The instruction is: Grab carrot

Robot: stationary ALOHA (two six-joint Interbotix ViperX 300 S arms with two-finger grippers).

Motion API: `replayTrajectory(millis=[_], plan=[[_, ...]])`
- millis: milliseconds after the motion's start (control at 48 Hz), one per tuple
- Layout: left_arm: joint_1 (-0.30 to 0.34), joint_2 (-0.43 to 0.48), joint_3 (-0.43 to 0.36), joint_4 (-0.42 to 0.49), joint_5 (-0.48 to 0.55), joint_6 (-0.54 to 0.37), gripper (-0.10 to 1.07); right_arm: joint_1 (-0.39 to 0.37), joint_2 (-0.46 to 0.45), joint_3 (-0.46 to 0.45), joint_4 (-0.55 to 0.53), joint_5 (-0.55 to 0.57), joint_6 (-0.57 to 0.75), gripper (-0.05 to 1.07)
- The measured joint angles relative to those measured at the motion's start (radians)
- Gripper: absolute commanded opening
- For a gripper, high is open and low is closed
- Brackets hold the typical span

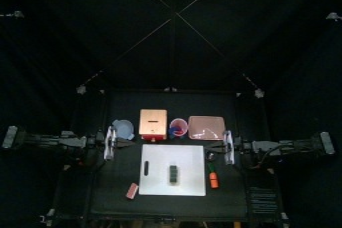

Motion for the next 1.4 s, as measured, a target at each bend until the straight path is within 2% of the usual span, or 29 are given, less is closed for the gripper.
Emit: replayTrajectory(millis=[83, 208, 396, 625, 729, 854, 1021, 1146, 1396], plan=[[0.0, 0.005, 0.008, -0.002, -0.018, 0.003, -0.06, 0.0, 0.0, 0.011, 0.0, 0.002, 0.005, -0.01], [0.0, 0.009, 0.009, 0.0, -0.043, 0.005, -0.03, 0.003, 0.0, 0.017, 0.009, 0.02, 0.026, 0.02], [0.0, 0.017, 0.012, -0.002, -0.048, 0.003, 0.02, 0.046, 0.002, 0.006, 0.103, 0.124, 0.152, 0.03], [0.0, 0.051, 0.014, -0.002, -0.048, 0.003, 0.13, 0.149, 0.026, -0.048, 0.259, 0.399, 0.394, 0.03], [0.002, 0.055, 0.014, -0.002, -0.048, 0.003, 0.18, 0.198, 0.064, -0.061, 0.336, 0.531, 0.526, 0.03], [0.006, 0.055, 0.015, -0.002, -0.048, 0.003, 0.22, 0.264, 0.114, -0.069, 0.387, 0.63, 0.672, 0.03], [0.015, 0.055, 0.02, -0.002, -0.048, 0.002, 0.24, 0.344, 0.166, -0.078, 0.367, 0.667, 0.862, 0.04], [0.026, 0.055, 0.025, -0.002, -0.048, 0.0, 0.24, 0.383, 0.195, -0.084, 0.322, 0.681, 0.989, 0.1], [0.052, 0.055, 0.054, -0.011, -0.048, 0.0, 0.24, 0.46, 0.302, -0.092, 0.156, 0.767, 1.321, 0.23]])
